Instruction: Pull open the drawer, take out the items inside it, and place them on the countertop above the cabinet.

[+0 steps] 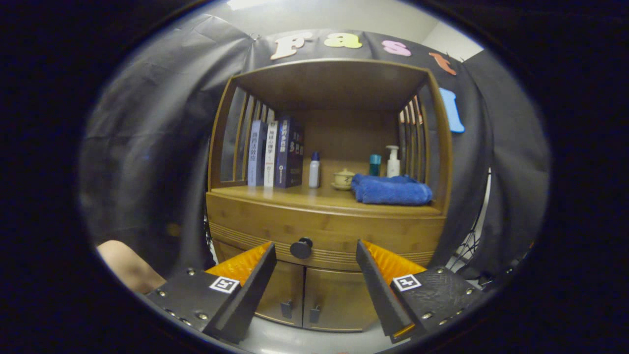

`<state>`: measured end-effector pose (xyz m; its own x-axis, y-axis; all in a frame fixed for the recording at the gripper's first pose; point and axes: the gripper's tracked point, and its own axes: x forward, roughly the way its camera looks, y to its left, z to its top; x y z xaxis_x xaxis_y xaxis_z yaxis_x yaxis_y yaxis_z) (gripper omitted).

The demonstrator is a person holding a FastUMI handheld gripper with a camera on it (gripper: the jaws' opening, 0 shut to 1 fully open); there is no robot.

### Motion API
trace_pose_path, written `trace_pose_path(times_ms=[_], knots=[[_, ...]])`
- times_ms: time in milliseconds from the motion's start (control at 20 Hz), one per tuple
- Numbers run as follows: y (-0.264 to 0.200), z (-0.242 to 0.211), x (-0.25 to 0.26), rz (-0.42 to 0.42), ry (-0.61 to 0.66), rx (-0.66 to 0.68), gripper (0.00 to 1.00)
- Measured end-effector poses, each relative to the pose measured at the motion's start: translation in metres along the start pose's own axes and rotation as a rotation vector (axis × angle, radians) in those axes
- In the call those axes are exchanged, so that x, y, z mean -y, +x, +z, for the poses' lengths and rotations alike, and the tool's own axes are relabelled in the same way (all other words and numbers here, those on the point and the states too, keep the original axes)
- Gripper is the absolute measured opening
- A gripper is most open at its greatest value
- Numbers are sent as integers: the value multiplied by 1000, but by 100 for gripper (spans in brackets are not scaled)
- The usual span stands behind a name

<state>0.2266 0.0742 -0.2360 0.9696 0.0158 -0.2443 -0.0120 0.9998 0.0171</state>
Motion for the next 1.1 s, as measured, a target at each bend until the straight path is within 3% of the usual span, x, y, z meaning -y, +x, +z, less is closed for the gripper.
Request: trace_pose_path(times_ms=[150, 350, 500, 750, 950, 1100], knots=[[40, -18, -17, 7, -14, -38, 98], [82, -39, -22, -38, -51, -74, 73], [105, -52, -16, -85, -33, -105, 73], [113, -54, -16, -161, -18, -98, 41], [115, -59, -16, -200, 30, -114, 40], [108, -56, -16, -180, 31, -133, 33]])
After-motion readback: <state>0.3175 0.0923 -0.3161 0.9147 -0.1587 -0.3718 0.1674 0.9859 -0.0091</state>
